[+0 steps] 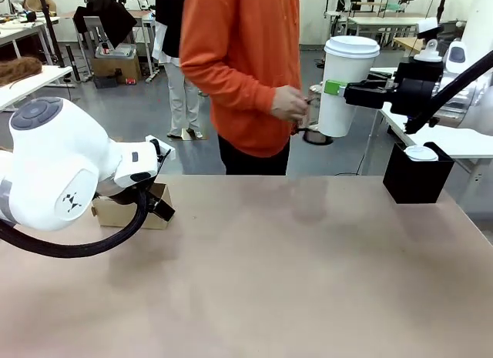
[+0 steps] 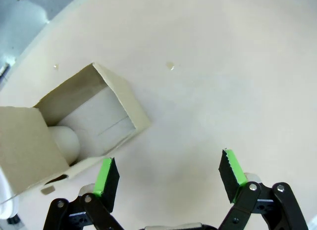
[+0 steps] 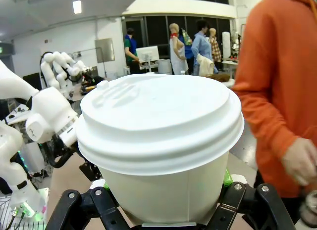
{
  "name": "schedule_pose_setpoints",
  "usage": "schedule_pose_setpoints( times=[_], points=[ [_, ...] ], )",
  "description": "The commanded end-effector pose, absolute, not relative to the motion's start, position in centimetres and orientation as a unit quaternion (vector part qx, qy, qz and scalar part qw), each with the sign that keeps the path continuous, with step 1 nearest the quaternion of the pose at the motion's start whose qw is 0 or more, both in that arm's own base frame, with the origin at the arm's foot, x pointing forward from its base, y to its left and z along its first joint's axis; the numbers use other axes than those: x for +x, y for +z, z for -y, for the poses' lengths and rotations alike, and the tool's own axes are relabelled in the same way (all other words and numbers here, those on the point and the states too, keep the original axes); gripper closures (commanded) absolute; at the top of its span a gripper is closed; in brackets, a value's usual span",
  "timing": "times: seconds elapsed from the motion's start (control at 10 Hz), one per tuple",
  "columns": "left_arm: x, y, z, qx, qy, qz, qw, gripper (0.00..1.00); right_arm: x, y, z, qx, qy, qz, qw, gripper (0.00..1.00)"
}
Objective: Pour a drink into a cup and package it in a carrier.
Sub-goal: Position the Cup Carrier in the center of the table.
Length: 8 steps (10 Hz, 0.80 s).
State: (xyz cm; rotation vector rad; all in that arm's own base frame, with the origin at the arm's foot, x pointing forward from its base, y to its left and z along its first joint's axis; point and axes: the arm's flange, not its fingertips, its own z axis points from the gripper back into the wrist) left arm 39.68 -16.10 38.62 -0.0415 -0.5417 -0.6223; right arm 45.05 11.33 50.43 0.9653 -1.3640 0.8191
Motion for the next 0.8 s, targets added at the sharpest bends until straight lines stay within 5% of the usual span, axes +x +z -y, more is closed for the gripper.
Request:
schedule_pose_setpoints(
  times=[0.0,0.4,0.7],
  points=[
    [38.7,44.4,15.8,-0.028,-0.273,0.236,0.932,0.00,45.1,50.8,-11.5,0.418,0.354,0.591,0.592,0.19],
    [40.3,56.2,14.8,-0.030,-0.167,0.214,0.962,0.00,45.1,50.8,-11.5,0.418,0.354,0.591,0.592,0.19],
    [46.2,58.5,12.2,-0.027,-0.091,0.197,0.976,0.00,45.1,50.8,-11.5,0.418,0.354,0.591,0.592,0.19]
  ],
)
